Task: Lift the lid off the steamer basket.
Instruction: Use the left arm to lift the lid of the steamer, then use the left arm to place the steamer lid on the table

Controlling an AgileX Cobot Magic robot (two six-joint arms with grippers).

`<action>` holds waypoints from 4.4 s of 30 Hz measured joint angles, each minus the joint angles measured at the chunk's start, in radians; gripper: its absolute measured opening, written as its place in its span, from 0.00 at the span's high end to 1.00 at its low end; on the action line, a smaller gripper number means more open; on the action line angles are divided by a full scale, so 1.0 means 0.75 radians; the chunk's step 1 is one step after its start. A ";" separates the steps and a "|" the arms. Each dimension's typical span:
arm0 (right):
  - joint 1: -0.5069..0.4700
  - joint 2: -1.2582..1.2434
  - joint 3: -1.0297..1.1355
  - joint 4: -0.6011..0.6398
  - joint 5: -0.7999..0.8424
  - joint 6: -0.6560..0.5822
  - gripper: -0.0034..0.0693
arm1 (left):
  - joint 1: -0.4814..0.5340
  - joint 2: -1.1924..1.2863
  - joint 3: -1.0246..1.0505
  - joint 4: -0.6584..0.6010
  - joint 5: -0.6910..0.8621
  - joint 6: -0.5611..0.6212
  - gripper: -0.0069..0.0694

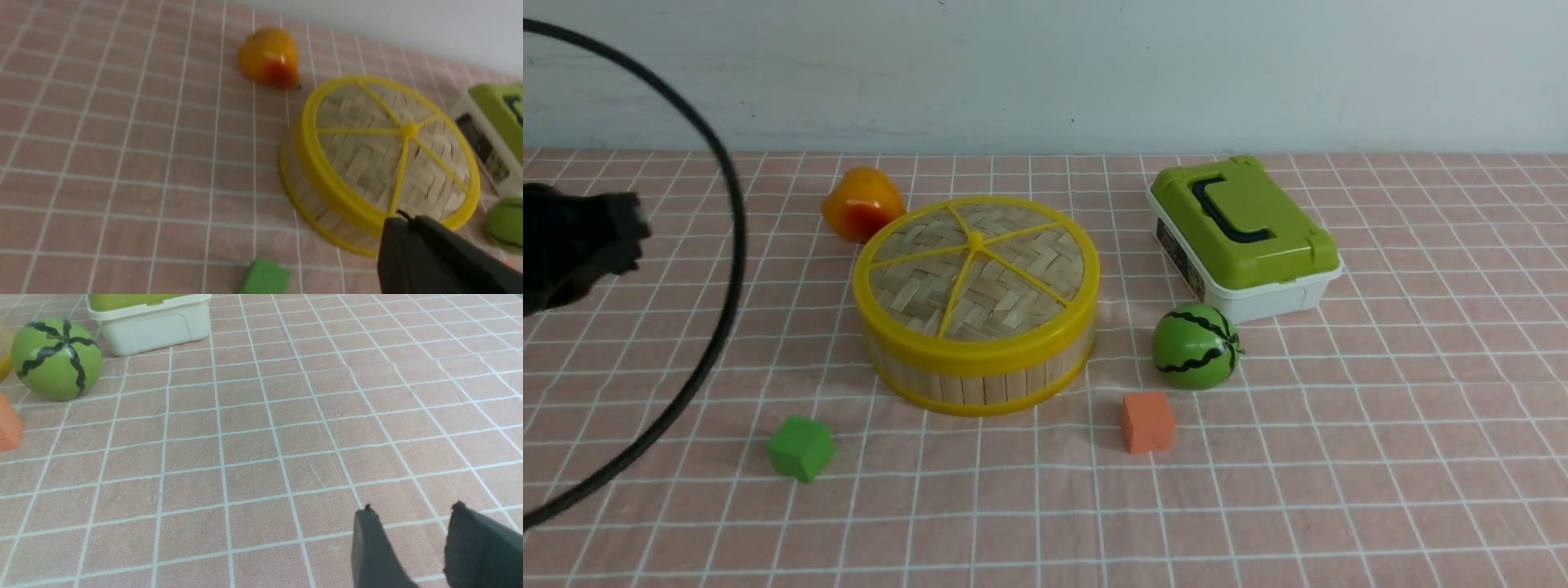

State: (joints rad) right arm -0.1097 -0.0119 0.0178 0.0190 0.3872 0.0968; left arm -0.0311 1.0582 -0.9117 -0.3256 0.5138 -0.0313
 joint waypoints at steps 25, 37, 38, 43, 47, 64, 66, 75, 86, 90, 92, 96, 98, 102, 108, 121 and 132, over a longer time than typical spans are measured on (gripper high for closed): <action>0.000 0.000 0.000 0.000 0.000 0.000 0.62 | -0.516 1.187 -1.291 0.520 0.507 -0.089 0.50; 0.000 0.000 0.000 0.000 0.000 0.000 0.62 | -0.531 1.347 -1.296 0.601 0.317 -0.229 0.36; 0.000 0.000 0.000 0.000 0.000 0.000 0.62 | -0.531 1.352 -1.296 0.603 0.311 -0.241 0.36; 0.000 0.000 0.000 0.000 0.000 0.000 0.62 | -0.531 1.380 -1.299 0.608 0.303 -0.263 0.38; 0.000 0.000 0.000 0.000 0.000 0.000 0.62 | -0.531 1.410 -1.299 0.610 0.302 -0.264 0.42; 0.000 0.000 0.000 0.000 0.000 0.000 0.62 | -0.529 1.427 -1.300 0.638 0.302 -0.264 0.74; 0.000 0.000 0.000 0.000 0.000 0.000 0.62 | -0.529 1.427 -1.300 0.639 0.302 -0.264 0.77; 0.000 0.000 0.000 0.000 0.000 0.000 0.62 | -0.529 1.427 -1.300 0.639 0.302 -0.264 0.77; 0.000 0.000 0.000 0.000 0.000 0.000 0.62 | -0.529 1.349 -1.300 0.623 0.314 -0.264 0.77; 0.000 0.000 0.000 0.000 0.000 0.000 0.62 | -0.530 1.228 -1.300 0.698 0.327 -0.264 0.77; 0.000 0.000 0.000 0.000 0.000 0.000 0.62 | -0.530 1.197 -1.300 0.729 0.346 -0.264 0.77; 0.000 0.000 0.000 0.000 0.000 0.000 0.62 | -0.477 1.058 -1.300 0.822 0.437 -0.267 0.77; 0.000 0.000 0.000 0.000 0.000 0.000 0.62 | -0.412 1.012 -1.300 0.841 0.480 -0.268 0.77; 0.000 0.000 0.000 0.000 0.000 0.000 0.62 | -0.220 0.918 -1.189 0.853 0.482 -0.320 0.77; 0.000 0.000 0.000 0.000 0.000 0.000 0.62 | 0.007 0.922 -0.866 0.771 0.289 -0.426 0.77; 0.000 0.000 0.000 0.000 0.000 0.000 0.62 | 0.052 1.250 -0.710 0.716 0.023 -0.508 0.77; 0.000 0.000 0.000 0.000 0.000 0.000 0.62 | 0.052 1.250 -0.710 0.651 -0.015 -0.567 0.73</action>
State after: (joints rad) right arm -0.1097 -0.0119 0.0178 0.0190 0.3872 0.0968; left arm 0.0079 1.9955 -1.4441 0.1624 0.5028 -0.4563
